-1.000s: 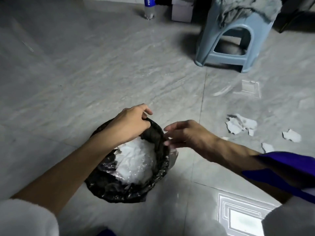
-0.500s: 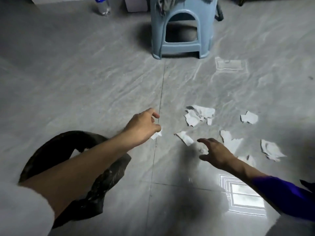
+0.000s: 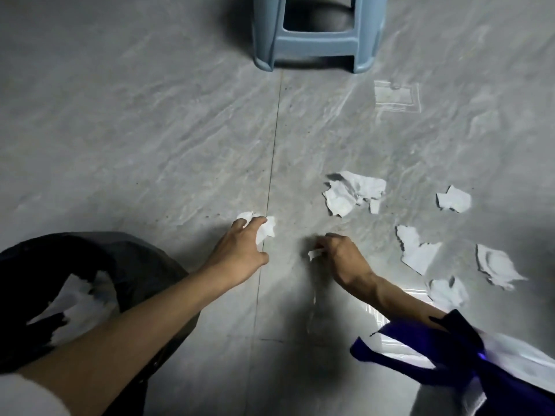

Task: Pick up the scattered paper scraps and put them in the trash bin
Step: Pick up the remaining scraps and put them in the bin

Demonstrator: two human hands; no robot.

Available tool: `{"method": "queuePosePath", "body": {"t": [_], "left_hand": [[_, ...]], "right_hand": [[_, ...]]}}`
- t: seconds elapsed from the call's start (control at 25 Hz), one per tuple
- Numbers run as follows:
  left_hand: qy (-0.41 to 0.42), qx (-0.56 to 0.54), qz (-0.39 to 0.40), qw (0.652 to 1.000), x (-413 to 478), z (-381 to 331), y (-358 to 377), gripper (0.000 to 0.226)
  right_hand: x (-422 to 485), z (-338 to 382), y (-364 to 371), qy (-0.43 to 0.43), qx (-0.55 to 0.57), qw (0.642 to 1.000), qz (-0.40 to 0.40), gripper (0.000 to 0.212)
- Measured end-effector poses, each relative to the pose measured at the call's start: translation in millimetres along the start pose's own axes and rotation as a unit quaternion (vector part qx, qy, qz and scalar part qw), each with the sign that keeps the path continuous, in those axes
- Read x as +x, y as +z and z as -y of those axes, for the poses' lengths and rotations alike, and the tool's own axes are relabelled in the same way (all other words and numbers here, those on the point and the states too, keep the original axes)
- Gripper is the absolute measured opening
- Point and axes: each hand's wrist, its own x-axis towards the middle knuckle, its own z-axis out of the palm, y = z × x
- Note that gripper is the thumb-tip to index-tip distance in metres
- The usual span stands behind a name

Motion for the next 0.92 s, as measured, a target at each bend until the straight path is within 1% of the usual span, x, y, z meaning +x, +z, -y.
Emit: {"method": "queuePosePath", "body": {"t": [0.08, 0.12, 0.2, 0.24, 0.28, 0.36, 0.44, 0.56, 0.6, 0.64, 0.68, 0.72, 0.76, 0.8, 0.84, 0.88, 0.92], "left_hand": [[0.019, 0.041, 0.011, 0.999, 14, 4, 6, 0.074], [0.032, 0.069, 0.026, 0.997, 23, 5, 12, 0.075], [0.049, 0.139, 0.052, 0.988, 40, 6, 22, 0.077], [0.056, 0.176, 0.052, 0.981, 48, 8, 26, 0.076], [0.062, 0.207, 0.045, 0.975, 55, 10, 27, 0.072], [0.083, 0.220, 0.019, 0.972, 61, 15, 30, 0.057], [0.110, 0.211, 0.018, 0.971, 58, 20, 34, 0.034], [0.116, 0.193, 0.042, 0.973, 45, 26, 41, 0.002], [0.113, 0.176, 0.044, 0.977, 42, 25, 42, 0.013], [0.110, 0.157, 0.043, 0.980, 41, 22, 42, 0.019], [0.107, 0.134, 0.029, 0.985, 41, 16, 39, 0.019], [0.109, 0.112, 0.010, 0.988, 42, 8, 37, 0.016], [0.115, 0.091, -0.010, 0.989, 43, -2, 33, 0.013], [0.128, 0.069, -0.030, 0.989, 45, -15, 32, 0.012], [0.141, 0.046, -0.040, 0.988, 47, -28, 33, 0.014], [0.153, 0.028, -0.046, 0.987, 49, -41, 34, 0.016], [0.164, 0.017, -0.050, 0.985, 53, -52, 37, 0.018]], "right_hand": [[-18, -20, -16, 0.010, 0.022, 0.999, -0.045, 0.013], [-29, -35, -28, 0.038, 0.028, 0.997, -0.060, 0.017], [-54, -62, -44, 0.087, 0.013, 0.995, -0.036, 0.034], [-66, -70, -44, 0.091, -0.005, 0.996, -0.013, 0.040], [-76, -74, -42, 0.084, -0.016, 0.996, 0.002, 0.043], [-85, -72, -31, 0.058, -0.013, 0.998, 0.002, 0.042], [-77, -66, -26, 0.044, 0.010, 0.999, -0.020, 0.037], [-63, -62, -21, 0.063, -0.015, 0.998, -0.022, 0.024], [-61, -62, -20, 0.068, -0.011, 0.997, -0.023, 0.024], [-61, -62, -23, 0.066, -0.011, 0.997, -0.031, 0.024], [-60, -68, -28, 0.060, -0.028, 0.996, -0.060, 0.020], [-59, -77, -37, 0.065, -0.075, 0.990, -0.103, 0.015], [-58, -91, -46, 0.083, -0.131, 0.977, -0.146, 0.011], [-60, -105, -58, 0.118, -0.171, 0.963, -0.172, 0.014], [-63, -119, -67, 0.146, -0.181, 0.957, -0.173, 0.017], [-68, -126, -71, 0.158, -0.164, 0.961, -0.157, 0.014], [-74, -131, -71, 0.144, -0.132, 0.971, -0.139, 0.008]]}}
